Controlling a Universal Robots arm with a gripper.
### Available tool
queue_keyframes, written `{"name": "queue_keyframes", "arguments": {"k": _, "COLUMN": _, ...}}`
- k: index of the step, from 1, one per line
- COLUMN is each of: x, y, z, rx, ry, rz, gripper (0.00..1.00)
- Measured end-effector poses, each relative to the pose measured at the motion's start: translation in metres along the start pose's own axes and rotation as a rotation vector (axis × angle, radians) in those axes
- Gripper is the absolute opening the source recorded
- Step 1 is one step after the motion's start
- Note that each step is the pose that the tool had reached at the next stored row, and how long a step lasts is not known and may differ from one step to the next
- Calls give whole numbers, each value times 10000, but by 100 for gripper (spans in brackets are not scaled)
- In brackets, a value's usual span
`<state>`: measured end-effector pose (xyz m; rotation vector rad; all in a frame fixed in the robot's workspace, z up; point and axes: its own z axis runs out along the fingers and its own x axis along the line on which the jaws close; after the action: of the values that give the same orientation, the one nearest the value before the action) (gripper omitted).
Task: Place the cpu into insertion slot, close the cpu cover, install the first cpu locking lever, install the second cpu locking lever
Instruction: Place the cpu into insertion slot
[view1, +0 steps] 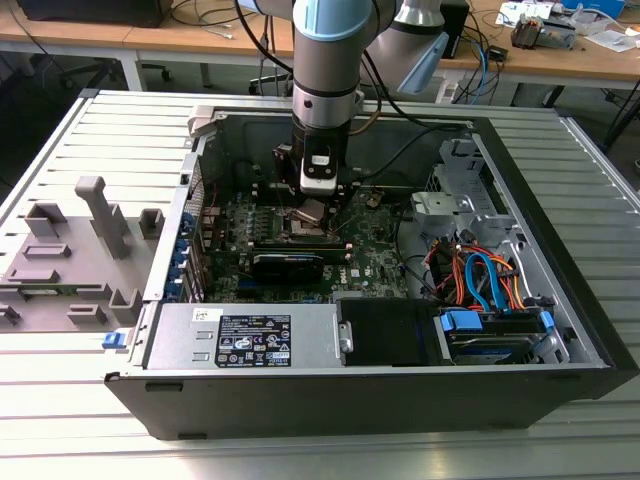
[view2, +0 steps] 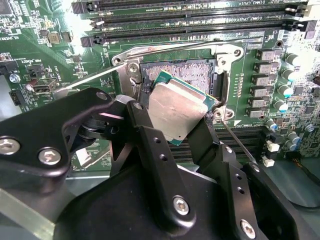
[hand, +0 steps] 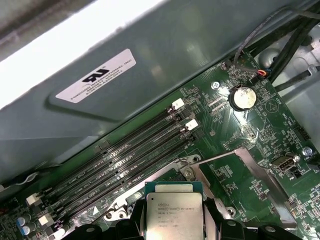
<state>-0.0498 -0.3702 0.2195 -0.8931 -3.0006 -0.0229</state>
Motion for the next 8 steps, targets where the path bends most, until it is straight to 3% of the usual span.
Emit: {"name": "queue_keyframes", "arguments": {"k": 8, "x": 0, "y": 0, "z": 0, "rx": -1, "ry": -1, "rz": 71, "gripper": 55}}
